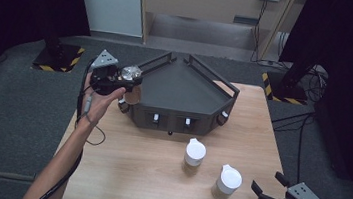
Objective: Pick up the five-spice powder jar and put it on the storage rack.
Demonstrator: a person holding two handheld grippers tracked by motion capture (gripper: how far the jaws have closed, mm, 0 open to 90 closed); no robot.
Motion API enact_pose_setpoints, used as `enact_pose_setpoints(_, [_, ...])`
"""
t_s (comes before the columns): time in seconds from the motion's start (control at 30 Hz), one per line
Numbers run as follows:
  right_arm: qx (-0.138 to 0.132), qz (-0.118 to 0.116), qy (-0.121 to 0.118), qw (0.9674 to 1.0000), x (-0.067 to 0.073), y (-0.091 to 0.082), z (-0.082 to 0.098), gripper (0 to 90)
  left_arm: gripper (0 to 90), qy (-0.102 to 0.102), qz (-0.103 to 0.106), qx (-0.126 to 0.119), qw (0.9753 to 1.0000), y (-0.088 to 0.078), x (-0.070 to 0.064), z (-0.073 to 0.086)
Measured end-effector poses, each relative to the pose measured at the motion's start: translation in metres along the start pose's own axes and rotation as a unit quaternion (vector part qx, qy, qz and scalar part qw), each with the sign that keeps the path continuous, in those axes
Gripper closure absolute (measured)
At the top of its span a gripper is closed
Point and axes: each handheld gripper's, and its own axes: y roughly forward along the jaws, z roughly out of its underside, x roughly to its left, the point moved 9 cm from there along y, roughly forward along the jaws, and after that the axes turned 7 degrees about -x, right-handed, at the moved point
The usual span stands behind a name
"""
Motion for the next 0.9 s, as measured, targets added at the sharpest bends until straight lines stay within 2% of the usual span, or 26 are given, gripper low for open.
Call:
enact_pose_setpoints(0.1, [-0.001,0.0,0.001,1.0,0.0,0.0,0.0,7.0,33.6,-0.006,-0.01,-0.003,0.9999,0.012,0.0,-0.002])
enact_pose_setpoints(0.3, [-0.001,-0.002,0.002,1.0,0.0,0.0,0.0,7.0,33.6,-0.004,-0.022,-0.003,0.9997,0.03,-0.001,-0.004])
enact_pose_setpoints(0.43, [-0.001,-0.002,0.002,1.0,-0.001,0.0,0.0,7.0,33.6,-0.009,-0.04,-0.005,0.9992,0.045,0.002,0.001])
enact_pose_setpoints(0.6, [0.0,-0.004,0.004,1.0,-0.001,0.0,0.001,7.1,33.6,-0.013,-0.056,-0.01,0.9983,0.054,0.006,0.007])
enact_pose_setpoints(0.7, [0.0,-0.004,0.005,1.0,-0.001,0.0,0.001,7.1,33.6,-0.019,-0.057,-0.011,0.9981,0.058,0.008,0.01])
enact_pose_setpoints(0.8, [0.0,-0.005,0.005,1.0,-0.001,0.0,0.001,7.1,33.6,-0.013,-0.064,-0.007,0.9979,0.061,0.007,0.013])
enact_pose_setpoints(0.9, [0.0,-0.005,0.005,1.0,-0.002,0.0,0.001,7.1,33.6,-0.022,-0.064,-0.006,0.9977,0.064,0.008,0.017])
